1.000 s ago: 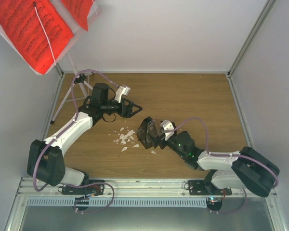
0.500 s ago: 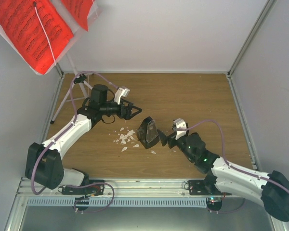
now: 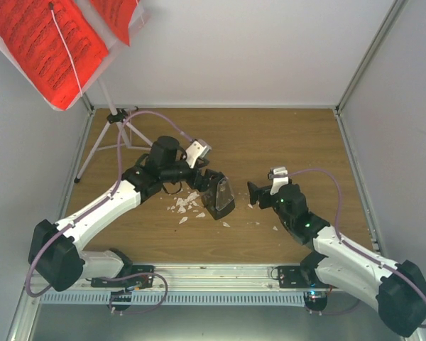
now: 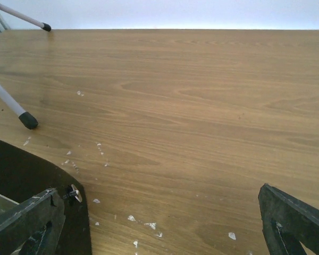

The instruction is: Pack up the instrument practice props

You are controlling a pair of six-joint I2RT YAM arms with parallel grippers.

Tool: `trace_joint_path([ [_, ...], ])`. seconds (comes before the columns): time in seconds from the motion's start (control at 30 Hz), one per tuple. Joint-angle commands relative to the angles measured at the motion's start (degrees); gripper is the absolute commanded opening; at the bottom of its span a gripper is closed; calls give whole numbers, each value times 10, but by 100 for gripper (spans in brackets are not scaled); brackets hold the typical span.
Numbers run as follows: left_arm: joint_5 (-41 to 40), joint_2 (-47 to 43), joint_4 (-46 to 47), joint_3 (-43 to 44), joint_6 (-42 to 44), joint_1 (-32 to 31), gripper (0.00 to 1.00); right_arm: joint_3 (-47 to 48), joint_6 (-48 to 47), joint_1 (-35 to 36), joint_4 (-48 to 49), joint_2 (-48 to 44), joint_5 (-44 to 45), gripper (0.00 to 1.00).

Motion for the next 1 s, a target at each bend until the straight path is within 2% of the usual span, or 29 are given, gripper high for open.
trace_joint_path([
  [0.0, -88, -3, -5, 11, 4, -34, 86, -3, 28, -21, -21, -28, -35, 100],
  [0.17, -114, 8, 3, 21, -3, -66, 87, -14, 41, -30, -32, -57, -41, 100],
  [0.33, -108, 28, 16, 26, -11, -73, 88, -16, 47, -33, -40, -71, -42, 100],
  [0.77, -132, 68, 23, 41, -7, -101, 89, -20, 57, -34, -27, -58, -51, 99],
  [0.97, -135, 87, 18, 51, 1, -105, 80, -20, 59, -34, -25, -54, -52, 100],
])
